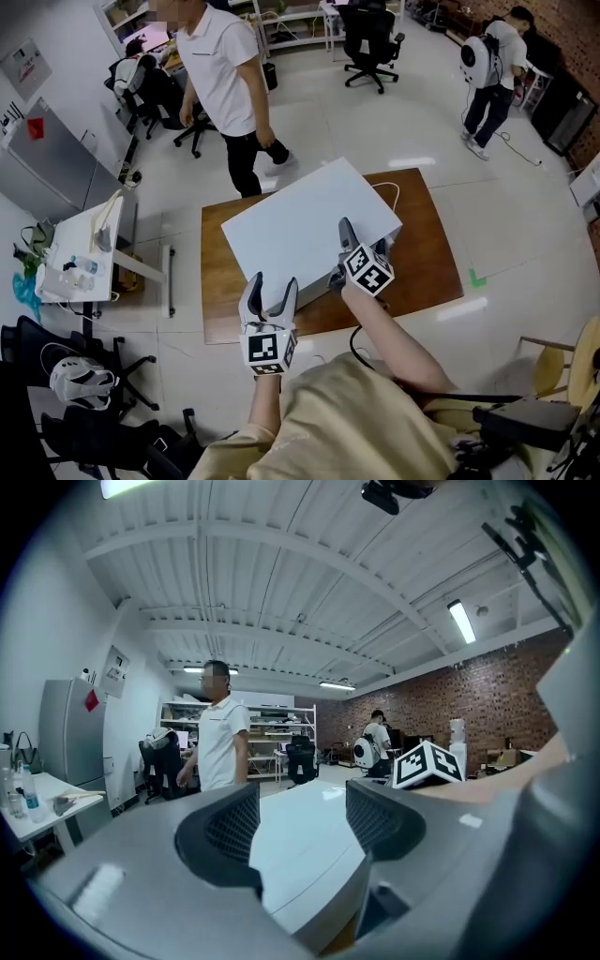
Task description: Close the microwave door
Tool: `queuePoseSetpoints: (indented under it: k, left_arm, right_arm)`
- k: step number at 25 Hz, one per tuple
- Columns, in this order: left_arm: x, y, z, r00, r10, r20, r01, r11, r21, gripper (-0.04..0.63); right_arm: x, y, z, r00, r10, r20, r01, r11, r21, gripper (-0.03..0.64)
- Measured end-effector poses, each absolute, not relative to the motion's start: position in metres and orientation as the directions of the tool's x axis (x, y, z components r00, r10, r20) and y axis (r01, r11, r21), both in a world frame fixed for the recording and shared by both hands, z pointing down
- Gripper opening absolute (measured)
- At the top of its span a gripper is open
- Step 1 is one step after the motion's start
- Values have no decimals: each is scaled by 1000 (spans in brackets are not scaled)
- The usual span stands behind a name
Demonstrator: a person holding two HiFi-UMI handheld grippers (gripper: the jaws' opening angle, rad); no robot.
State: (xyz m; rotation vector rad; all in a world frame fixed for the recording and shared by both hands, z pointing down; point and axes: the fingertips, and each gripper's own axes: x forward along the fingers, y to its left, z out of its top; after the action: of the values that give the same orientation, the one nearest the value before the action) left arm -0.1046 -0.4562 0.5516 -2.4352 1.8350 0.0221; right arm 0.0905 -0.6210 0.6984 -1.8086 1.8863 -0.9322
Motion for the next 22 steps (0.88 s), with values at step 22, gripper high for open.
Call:
queuePoseSetpoints:
  k: [22]
  left_arm:
    - [-96, -456, 520, 260, -956, -134, -965, -254, -65, 290]
  right_arm:
    - [87, -498, 496, -477, -821, -313, -860, 510, -27, 391]
